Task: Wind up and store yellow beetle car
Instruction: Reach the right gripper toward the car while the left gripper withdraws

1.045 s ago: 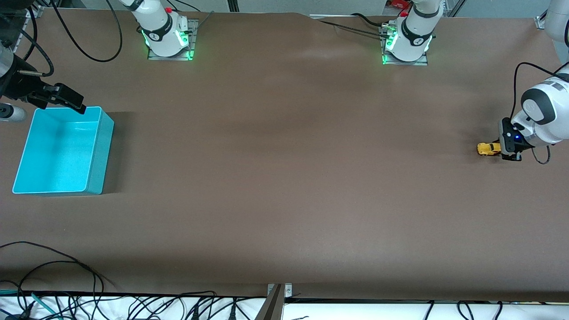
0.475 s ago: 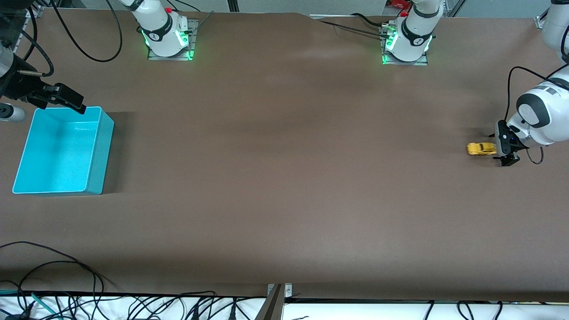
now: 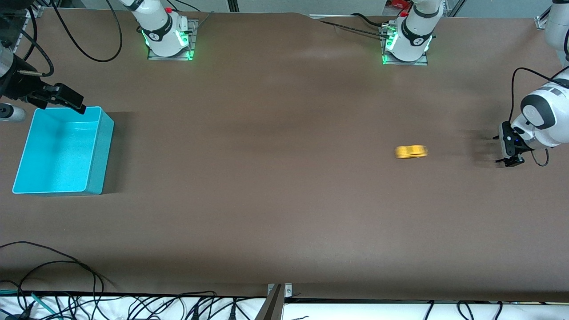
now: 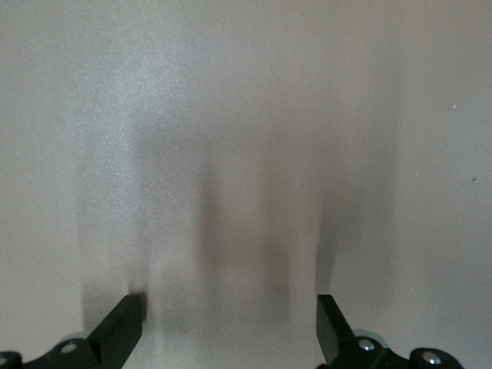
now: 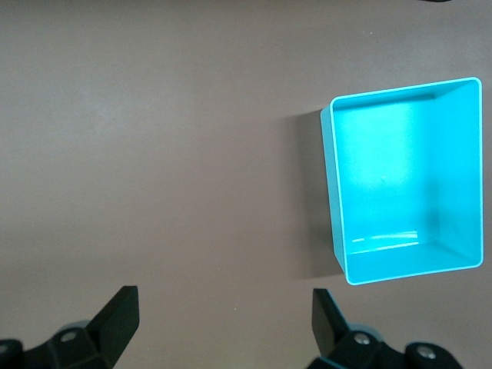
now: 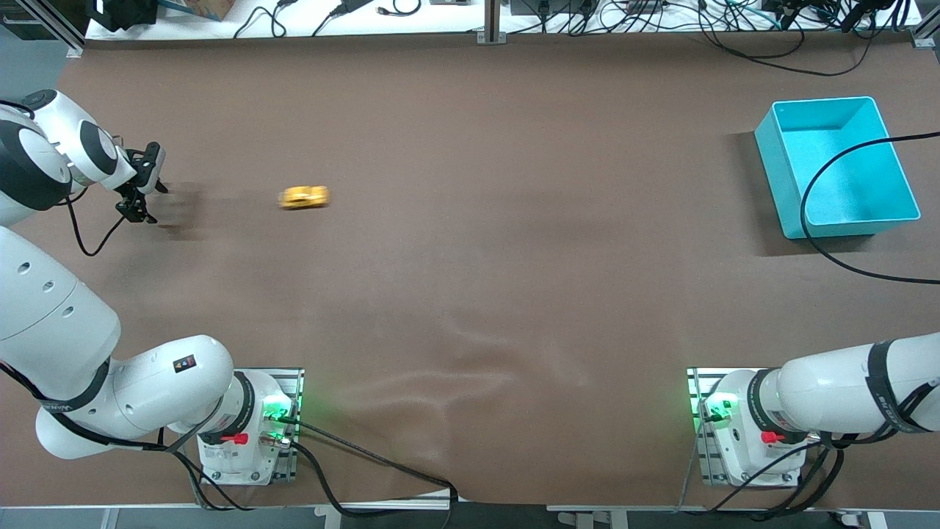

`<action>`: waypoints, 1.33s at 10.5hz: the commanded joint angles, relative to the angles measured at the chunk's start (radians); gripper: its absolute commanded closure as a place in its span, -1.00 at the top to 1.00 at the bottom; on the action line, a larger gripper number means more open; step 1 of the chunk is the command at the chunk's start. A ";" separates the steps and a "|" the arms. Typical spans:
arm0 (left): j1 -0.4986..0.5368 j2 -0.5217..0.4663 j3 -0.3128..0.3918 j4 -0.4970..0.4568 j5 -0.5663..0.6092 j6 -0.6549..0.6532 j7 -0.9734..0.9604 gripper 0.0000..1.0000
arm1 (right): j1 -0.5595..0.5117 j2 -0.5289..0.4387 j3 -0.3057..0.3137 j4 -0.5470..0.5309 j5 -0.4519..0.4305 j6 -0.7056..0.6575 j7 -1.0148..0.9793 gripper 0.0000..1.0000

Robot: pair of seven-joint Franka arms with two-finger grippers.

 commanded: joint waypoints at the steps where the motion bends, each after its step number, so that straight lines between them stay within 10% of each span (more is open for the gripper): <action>1: -0.004 -0.012 0.002 0.010 -0.018 -0.028 0.033 1.00 | -0.005 0.007 0.003 0.017 -0.004 -0.004 0.005 1.00; 14: -0.019 -0.035 -0.002 0.010 -0.027 -0.031 0.032 1.00 | -0.004 0.013 0.005 0.017 -0.004 -0.001 0.005 1.00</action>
